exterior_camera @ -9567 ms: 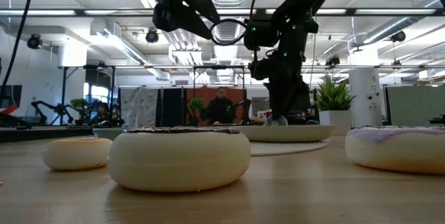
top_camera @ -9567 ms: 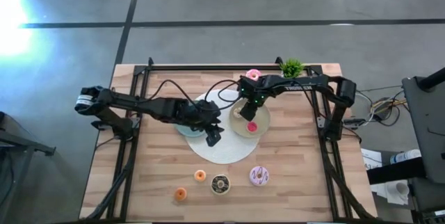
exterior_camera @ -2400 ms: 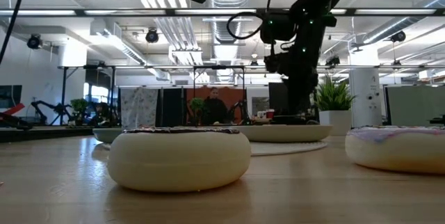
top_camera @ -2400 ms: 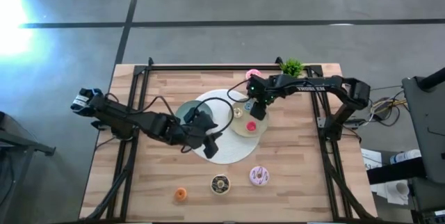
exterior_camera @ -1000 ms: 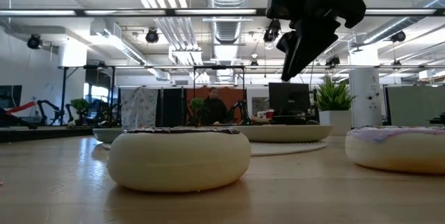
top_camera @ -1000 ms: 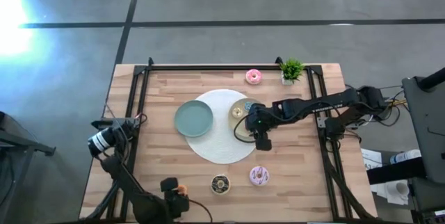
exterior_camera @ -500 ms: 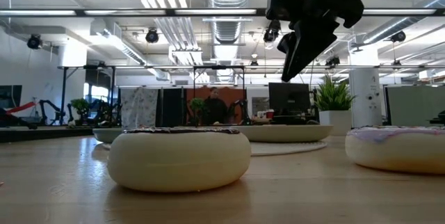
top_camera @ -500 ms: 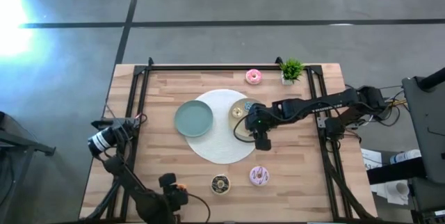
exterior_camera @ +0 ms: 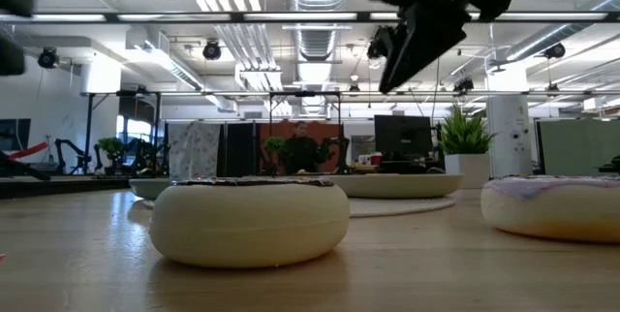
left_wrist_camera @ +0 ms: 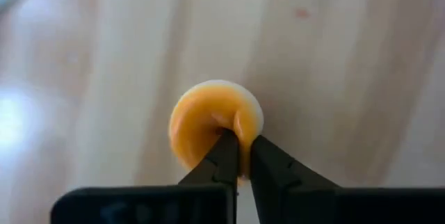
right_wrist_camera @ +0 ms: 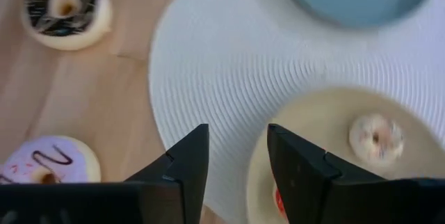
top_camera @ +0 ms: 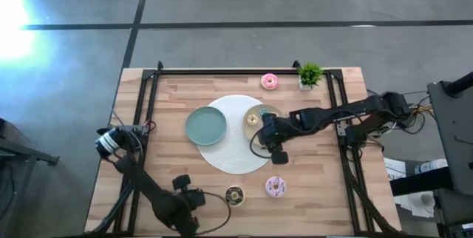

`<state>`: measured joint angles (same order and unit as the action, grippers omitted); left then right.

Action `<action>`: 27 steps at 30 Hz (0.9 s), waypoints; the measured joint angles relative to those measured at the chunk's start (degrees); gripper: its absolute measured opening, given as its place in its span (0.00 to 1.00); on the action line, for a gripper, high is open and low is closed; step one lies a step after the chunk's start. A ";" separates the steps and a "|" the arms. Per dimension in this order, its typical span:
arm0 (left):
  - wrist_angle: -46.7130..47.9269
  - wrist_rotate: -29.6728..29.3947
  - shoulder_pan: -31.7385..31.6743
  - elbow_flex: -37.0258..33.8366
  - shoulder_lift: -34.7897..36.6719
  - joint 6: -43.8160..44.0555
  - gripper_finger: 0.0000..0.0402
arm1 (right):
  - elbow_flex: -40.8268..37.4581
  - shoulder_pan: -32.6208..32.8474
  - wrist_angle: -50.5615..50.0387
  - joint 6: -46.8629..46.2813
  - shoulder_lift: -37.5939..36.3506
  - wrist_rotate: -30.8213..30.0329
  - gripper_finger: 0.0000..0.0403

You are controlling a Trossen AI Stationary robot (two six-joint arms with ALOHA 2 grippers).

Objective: Pick & Place donuts
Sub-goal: Put the small orange donut on the brown plate

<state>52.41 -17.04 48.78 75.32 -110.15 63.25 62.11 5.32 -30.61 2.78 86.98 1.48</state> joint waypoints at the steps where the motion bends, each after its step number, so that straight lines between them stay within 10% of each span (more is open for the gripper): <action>1: 0.33 -0.07 -0.75 -0.28 1.34 -1.18 0.00 | 0.51 0.64 0.05 1.56 0.00 -0.03 0.34; 7: -6.21 1.84 -7.60 -6.45 15.66 -7.84 0.00 | 2.95 3.69 2.25 9.69 -0.02 -0.02 0.35; 15: -44.15 6.57 -21.67 -21.56 34.47 -15.53 0.00 | 4.96 7.22 10.95 13.30 -0.05 0.48 0.39; 27: -43.43 16.15 -33.38 -16.27 29.08 -33.40 0.00 | 6.13 7.36 15.74 13.31 0.17 0.44 0.50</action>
<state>8.98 -0.89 15.41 59.05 -81.06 29.85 68.25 12.68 -14.87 16.09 87.15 1.91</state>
